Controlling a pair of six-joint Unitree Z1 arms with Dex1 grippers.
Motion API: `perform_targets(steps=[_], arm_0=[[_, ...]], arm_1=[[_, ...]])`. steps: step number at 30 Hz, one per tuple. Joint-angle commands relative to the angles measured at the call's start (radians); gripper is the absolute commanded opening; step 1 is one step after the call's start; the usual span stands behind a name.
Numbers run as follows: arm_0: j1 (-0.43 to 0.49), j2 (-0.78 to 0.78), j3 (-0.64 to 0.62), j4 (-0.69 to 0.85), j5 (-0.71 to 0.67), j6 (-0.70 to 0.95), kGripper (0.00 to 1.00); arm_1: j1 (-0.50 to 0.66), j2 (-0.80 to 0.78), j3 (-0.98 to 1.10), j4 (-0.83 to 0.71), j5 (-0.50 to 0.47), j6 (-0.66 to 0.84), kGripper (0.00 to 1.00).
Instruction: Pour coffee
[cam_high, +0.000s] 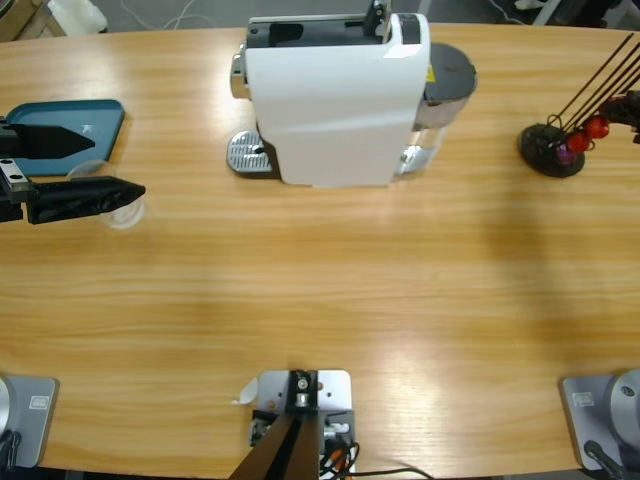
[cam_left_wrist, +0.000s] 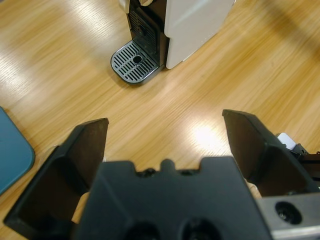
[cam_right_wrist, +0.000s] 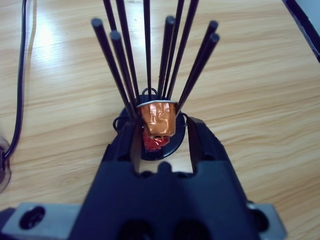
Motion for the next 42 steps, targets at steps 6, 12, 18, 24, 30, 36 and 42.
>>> perform_targets(steps=[6,12,18,24,30,36,42], arm_0=[[-0.007,-0.022,0.04,-0.009,0.019,-0.008,0.991],[-0.007,-0.028,0.047,-0.01,0.019,-0.009,0.991],[-0.007,-0.032,0.052,-0.009,0.024,-0.011,0.991],[-0.008,-0.035,0.054,-0.01,0.024,-0.013,0.991],[-0.008,-0.04,0.061,-0.01,0.025,-0.015,0.991],[-0.008,-0.04,0.065,-0.018,0.024,-0.015,0.991],[-0.008,-0.04,0.069,-0.018,0.024,-0.015,0.991]], arm_1=[[0.01,0.027,0.032,0.004,0.015,-0.029,0.087],[0.01,0.017,0.032,-0.001,0.017,-0.036,0.0],[0.011,0.01,0.032,-0.001,0.019,-0.041,0.0],[0.023,-0.007,0.029,-0.001,0.015,-0.051,0.0],[0.032,-0.036,0.017,0.011,0.003,-0.054,0.0],[0.042,-0.071,0.002,0.03,-0.011,-0.067,0.0],[0.043,-0.113,-0.031,0.078,-0.025,-0.079,0.0]])
